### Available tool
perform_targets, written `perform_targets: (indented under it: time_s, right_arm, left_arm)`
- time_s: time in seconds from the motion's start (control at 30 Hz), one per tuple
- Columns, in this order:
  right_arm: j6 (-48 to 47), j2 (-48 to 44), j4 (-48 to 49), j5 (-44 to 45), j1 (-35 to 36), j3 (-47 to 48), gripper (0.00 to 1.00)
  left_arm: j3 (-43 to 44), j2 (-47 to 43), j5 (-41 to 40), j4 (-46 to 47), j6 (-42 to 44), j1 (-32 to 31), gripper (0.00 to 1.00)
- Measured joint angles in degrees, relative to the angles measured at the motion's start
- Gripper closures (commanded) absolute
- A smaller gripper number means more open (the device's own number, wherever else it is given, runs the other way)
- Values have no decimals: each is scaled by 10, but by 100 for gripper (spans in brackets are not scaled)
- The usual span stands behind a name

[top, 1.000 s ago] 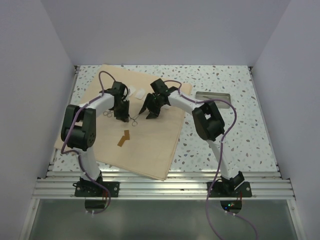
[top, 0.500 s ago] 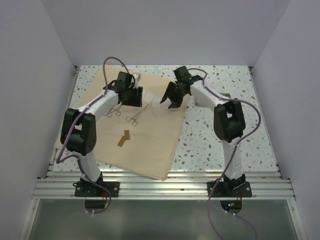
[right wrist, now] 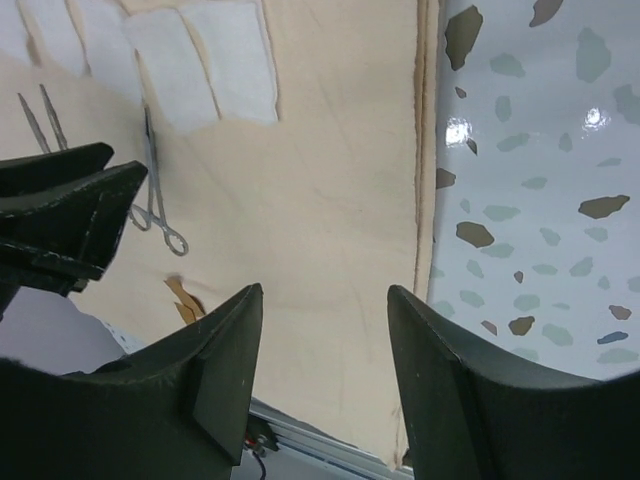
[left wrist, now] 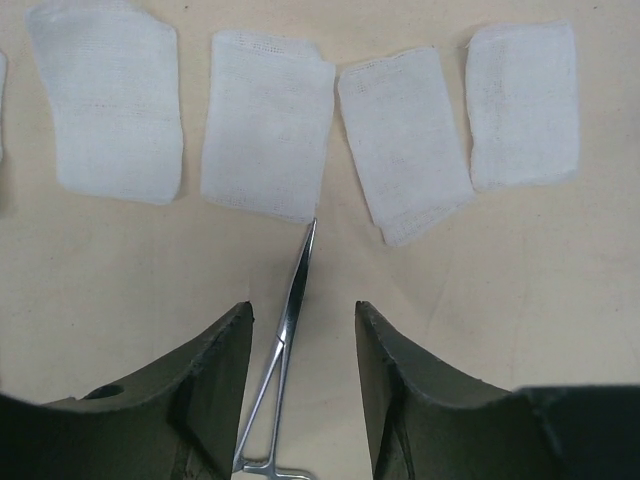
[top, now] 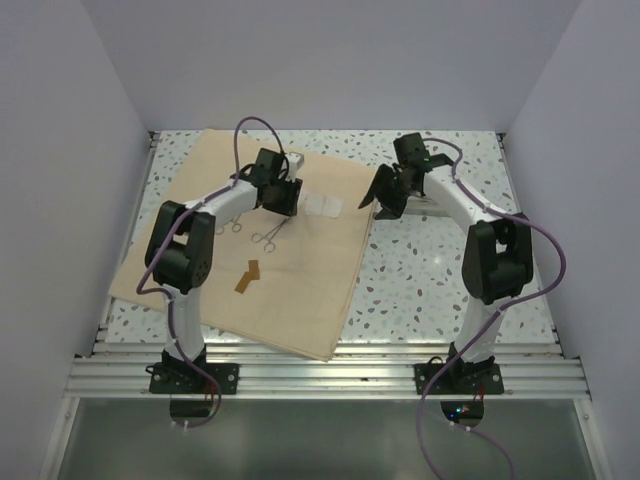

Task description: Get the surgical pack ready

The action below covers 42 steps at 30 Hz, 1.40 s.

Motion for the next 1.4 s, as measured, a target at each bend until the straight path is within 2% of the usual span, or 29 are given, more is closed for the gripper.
perform_targets:
  time_s: [0.23, 0.53, 0.63, 0.73, 0.9, 1.4]
  right_arm:
    - [-5, 0, 2, -4, 1, -16, 44]
    - [-8, 0, 7, -13, 4, -16, 44]
    - [-11, 3, 6, -12, 11, -11, 44]
    - [-13, 11, 6, -12, 24, 0, 44]
    - [-19, 37, 22, -14, 67, 21, 44]
    - [-8, 90, 276, -64, 155, -48, 58]
  left_arm:
    - [4, 23, -6, 3, 12, -2, 55]
    - [5, 41, -43, 11, 26, -22, 66]
    - [7, 44, -57, 13, 30, -24, 76]
    - [9, 46, -67, 14, 34, -24, 92]
    - [10, 46, -69, 12, 35, -23, 100]
    - [15, 23, -32, -73, 19, 1, 100]
